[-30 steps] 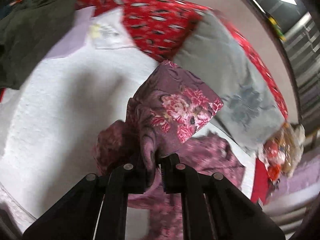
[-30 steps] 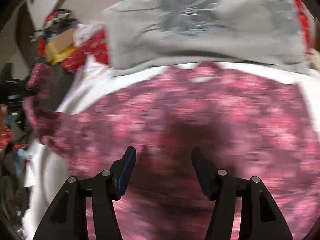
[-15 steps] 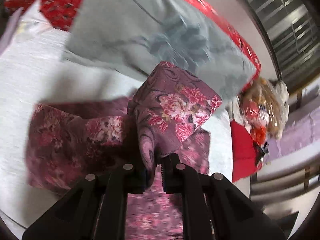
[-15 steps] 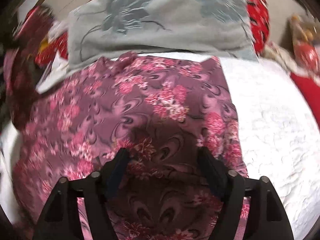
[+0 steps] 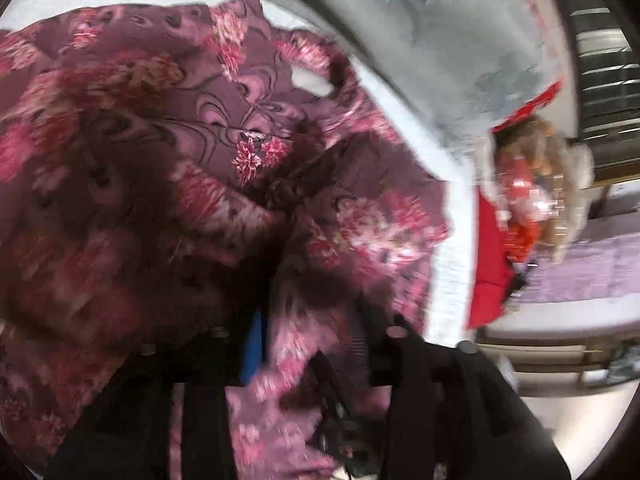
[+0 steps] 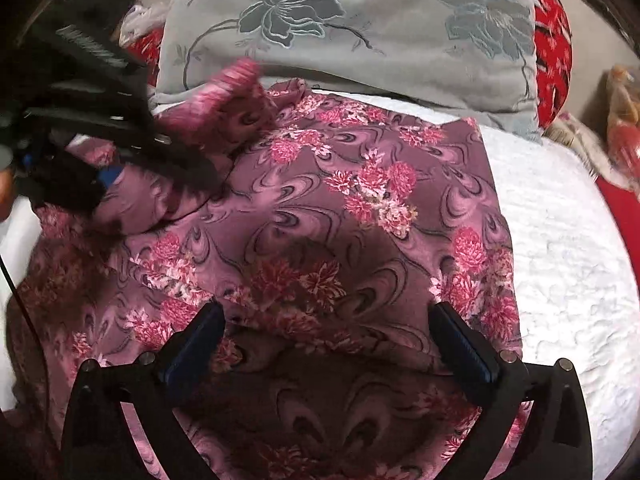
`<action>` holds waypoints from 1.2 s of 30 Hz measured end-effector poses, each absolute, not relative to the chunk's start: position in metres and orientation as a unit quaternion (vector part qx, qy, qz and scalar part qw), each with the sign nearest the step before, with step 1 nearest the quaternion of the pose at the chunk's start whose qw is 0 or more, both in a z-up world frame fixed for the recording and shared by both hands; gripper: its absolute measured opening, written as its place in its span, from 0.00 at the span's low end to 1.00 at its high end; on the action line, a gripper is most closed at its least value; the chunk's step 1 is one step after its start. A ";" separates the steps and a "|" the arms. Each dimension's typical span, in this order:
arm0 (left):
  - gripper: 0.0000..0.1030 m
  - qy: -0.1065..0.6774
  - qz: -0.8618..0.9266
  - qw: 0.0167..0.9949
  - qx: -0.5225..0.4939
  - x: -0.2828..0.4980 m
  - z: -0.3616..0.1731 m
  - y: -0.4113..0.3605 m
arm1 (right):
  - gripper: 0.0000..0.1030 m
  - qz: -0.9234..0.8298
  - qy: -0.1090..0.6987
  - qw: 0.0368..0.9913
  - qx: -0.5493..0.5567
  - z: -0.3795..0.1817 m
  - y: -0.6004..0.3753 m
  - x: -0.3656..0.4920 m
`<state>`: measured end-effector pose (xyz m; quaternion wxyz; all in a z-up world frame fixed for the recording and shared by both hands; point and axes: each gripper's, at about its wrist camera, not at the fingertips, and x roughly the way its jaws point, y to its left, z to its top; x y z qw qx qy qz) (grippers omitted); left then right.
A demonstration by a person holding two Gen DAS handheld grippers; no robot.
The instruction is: Fold small clothes
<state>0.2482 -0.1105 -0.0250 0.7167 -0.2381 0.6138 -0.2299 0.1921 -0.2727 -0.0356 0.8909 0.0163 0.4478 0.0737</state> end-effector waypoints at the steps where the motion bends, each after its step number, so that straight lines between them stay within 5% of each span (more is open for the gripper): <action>1: 0.46 0.604 -0.243 0.716 -0.251 0.242 -0.017 -0.099 | 1.00 0.078 0.450 0.889 0.018 -0.036 -0.274 0.193; 7: 0.66 0.521 -0.246 0.757 -0.308 0.202 0.012 0.012 | 1.00 0.101 0.445 0.881 0.123 -0.004 -0.300 0.198; 12: 0.66 0.518 -0.188 0.744 -0.379 0.198 -0.016 0.068 | 1.00 0.115 0.437 0.853 0.262 0.005 -0.308 0.223; 18: 0.66 0.511 -0.181 0.711 -0.448 0.208 -0.046 0.083 | 0.93 0.053 0.458 0.844 0.276 -0.021 -0.296 0.252; 19: 0.66 0.505 -0.182 0.702 -0.467 0.210 -0.050 0.087 | 0.71 0.061 0.451 0.845 0.281 -0.022 -0.296 0.253; 20: 0.66 0.503 -0.182 0.699 -0.475 0.211 -0.051 0.089 | 0.30 0.088 0.444 0.844 0.289 -0.019 -0.296 0.256; 21: 0.66 0.500 -0.181 0.697 -0.481 0.211 -0.053 0.092 | 0.12 0.119 0.449 0.836 0.291 -0.015 -0.295 0.259; 22: 0.66 0.499 -0.178 0.698 -0.482 0.212 -0.054 0.096 | 0.05 0.133 0.450 0.836 0.285 -0.007 -0.295 0.259; 27: 0.66 0.506 -0.151 0.699 -0.483 0.212 -0.067 0.107 | 0.04 0.118 0.373 0.876 0.284 0.022 -0.342 0.237; 31: 0.66 0.517 -0.149 0.700 -0.470 0.213 -0.069 0.098 | 0.05 0.042 0.469 0.836 0.280 -0.025 -0.381 0.241; 34: 0.65 0.520 -0.139 0.717 -0.442 0.214 -0.064 0.091 | 0.18 0.050 0.440 0.837 0.322 -0.023 -0.389 0.228; 35: 0.64 0.522 -0.136 0.720 -0.437 0.216 -0.063 0.088 | 0.38 0.053 0.432 0.835 0.337 -0.022 -0.391 0.226; 36: 0.62 0.522 -0.134 0.723 -0.432 0.217 -0.061 0.086 | 0.49 0.053 0.431 0.832 0.345 -0.022 -0.391 0.226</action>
